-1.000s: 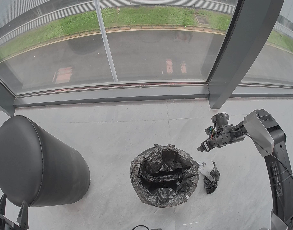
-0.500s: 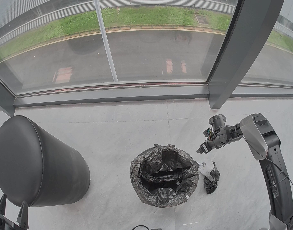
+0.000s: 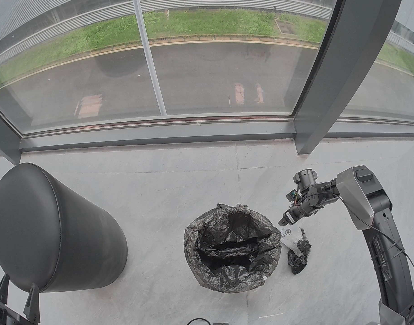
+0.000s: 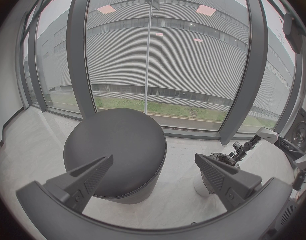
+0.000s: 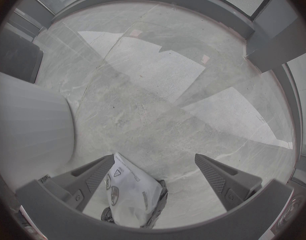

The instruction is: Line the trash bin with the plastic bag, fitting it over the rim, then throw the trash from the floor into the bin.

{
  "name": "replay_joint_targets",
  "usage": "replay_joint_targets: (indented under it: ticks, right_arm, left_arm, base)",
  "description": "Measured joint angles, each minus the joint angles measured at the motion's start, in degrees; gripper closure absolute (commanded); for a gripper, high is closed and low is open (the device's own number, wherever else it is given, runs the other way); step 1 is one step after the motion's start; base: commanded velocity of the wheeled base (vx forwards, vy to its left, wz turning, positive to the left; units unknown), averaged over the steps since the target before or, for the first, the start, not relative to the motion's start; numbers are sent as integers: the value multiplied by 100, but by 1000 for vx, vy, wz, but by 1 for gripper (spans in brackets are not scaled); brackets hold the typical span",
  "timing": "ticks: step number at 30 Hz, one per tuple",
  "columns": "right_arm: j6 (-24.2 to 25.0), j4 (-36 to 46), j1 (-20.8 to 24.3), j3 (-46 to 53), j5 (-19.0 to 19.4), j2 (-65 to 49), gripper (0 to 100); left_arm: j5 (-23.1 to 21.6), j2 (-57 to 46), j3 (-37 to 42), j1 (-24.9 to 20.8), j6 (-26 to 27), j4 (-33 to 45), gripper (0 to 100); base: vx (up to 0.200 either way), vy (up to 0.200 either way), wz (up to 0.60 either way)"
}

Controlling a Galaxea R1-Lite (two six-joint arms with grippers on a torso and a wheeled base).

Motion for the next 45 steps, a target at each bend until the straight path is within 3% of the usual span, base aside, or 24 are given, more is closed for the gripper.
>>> replay_joint_targets:
  ticks: [15, 33, 34, 45]
  right_arm:
    - [-63, 1356, -5, -265, 6, 238, 0]
    - [-27, 1402, -29, -267, 2, 311, 0]
    - [-27, 1402, -38, -267, 0, 317, 100]
    - [6, 1378, -57, -265, -2, 374, 100]
  left_arm:
    - [0, 0, 0, 0, 0, 0, 0]
    - [0, 5, 0, 0, 0, 0, 0]
    - [0, 5, 0, 0, 0, 0, 0]
    - [0, 5, 0, 0, -6, -4, 0]
  base:
    - [0, 0, 0]
    - [0, 0, 0]
    - [0, 0, 0]
    - [0, 0, 0]
